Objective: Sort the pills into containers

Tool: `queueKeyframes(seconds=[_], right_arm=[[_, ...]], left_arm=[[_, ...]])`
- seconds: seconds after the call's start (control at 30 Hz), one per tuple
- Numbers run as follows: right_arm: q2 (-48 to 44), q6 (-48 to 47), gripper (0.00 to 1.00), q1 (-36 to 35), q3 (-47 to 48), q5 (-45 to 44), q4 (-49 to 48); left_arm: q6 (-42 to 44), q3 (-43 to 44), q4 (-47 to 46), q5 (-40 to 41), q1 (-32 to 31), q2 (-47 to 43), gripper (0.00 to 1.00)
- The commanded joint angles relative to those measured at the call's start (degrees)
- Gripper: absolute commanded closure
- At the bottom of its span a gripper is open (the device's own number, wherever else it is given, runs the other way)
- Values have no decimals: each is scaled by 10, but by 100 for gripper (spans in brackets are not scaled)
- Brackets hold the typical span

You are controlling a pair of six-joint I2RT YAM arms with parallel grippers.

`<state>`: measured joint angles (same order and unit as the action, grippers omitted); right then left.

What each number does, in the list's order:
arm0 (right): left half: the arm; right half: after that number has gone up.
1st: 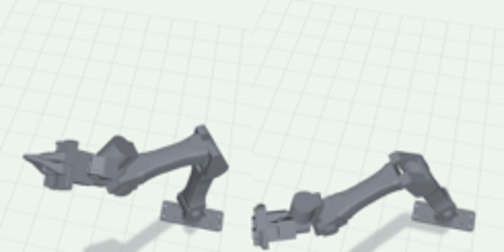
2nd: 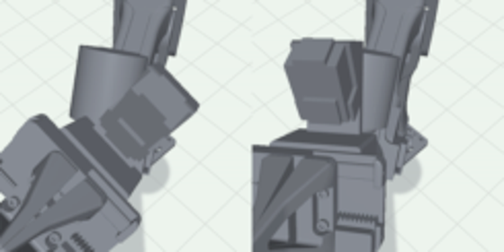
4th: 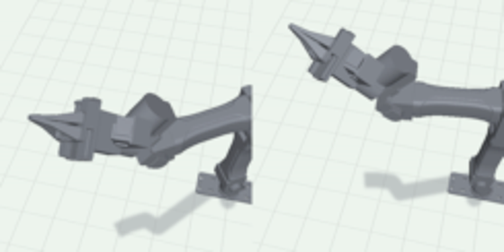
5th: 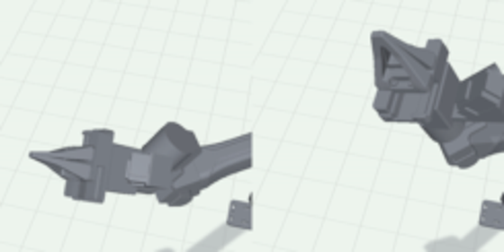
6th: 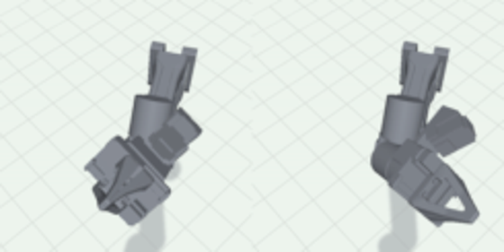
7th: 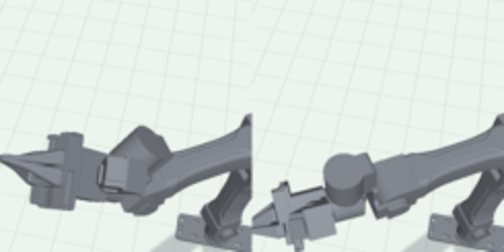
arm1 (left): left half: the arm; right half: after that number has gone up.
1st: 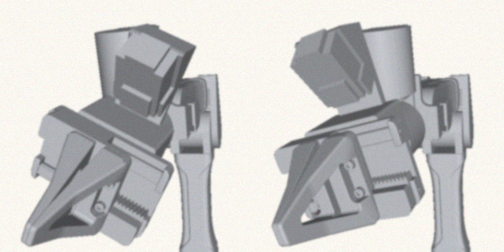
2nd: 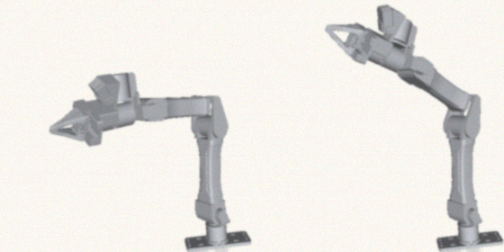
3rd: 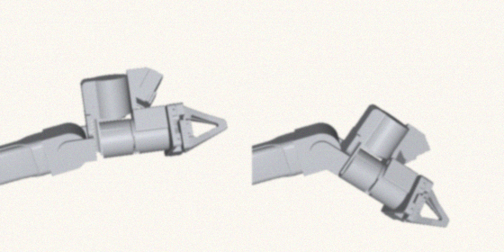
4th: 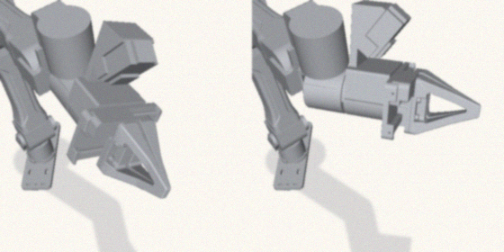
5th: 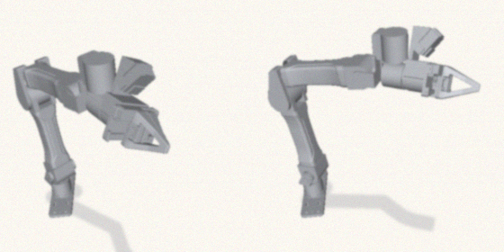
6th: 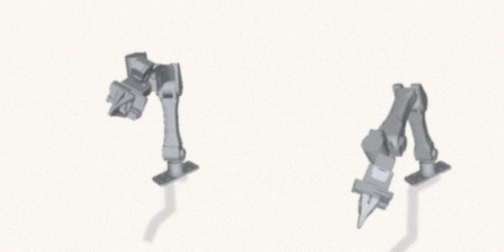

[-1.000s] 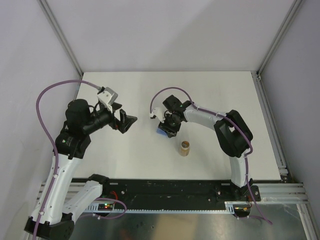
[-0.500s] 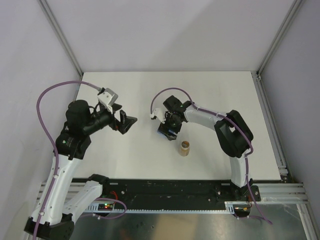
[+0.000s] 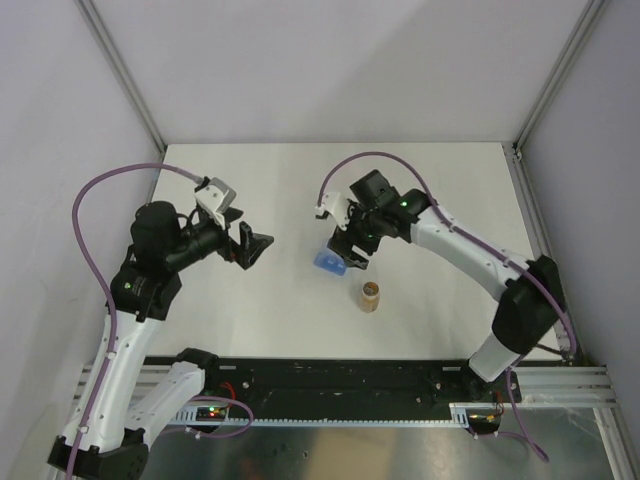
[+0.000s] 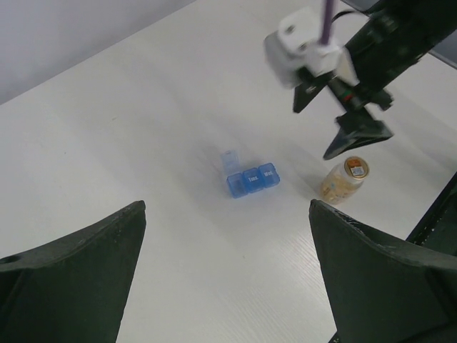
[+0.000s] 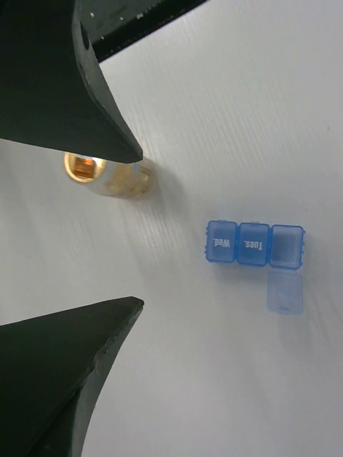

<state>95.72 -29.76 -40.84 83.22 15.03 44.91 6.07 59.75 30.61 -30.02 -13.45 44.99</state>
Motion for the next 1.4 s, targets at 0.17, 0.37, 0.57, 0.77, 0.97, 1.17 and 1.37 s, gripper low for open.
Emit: queueKeyframes(seconds=[0.17,0.37,0.57,0.77,0.97,1.17,1.37], right_arm=[[-125,32,18,7,-52,-14,64],[-146,43,18,17,-113,0,41],[-131,52,19,19,-143,20,17],[-121,50,19,19,-152,37,12],[-119,47,19,14,-168,50,6],[-111,47,19,9,-181,51,-6],[-99,46,22,2,-187,52,-15]], left_arm=[[25,-13,-11,10,3,-2,0],[28,-20,-11,10,4,-1,0],[24,-23,-12,11,4,-8,0],[23,-27,-11,14,4,-15,0],[23,-31,-11,13,3,-13,0],[23,-31,-12,13,3,-13,0],[24,-32,-12,15,3,-11,0]])
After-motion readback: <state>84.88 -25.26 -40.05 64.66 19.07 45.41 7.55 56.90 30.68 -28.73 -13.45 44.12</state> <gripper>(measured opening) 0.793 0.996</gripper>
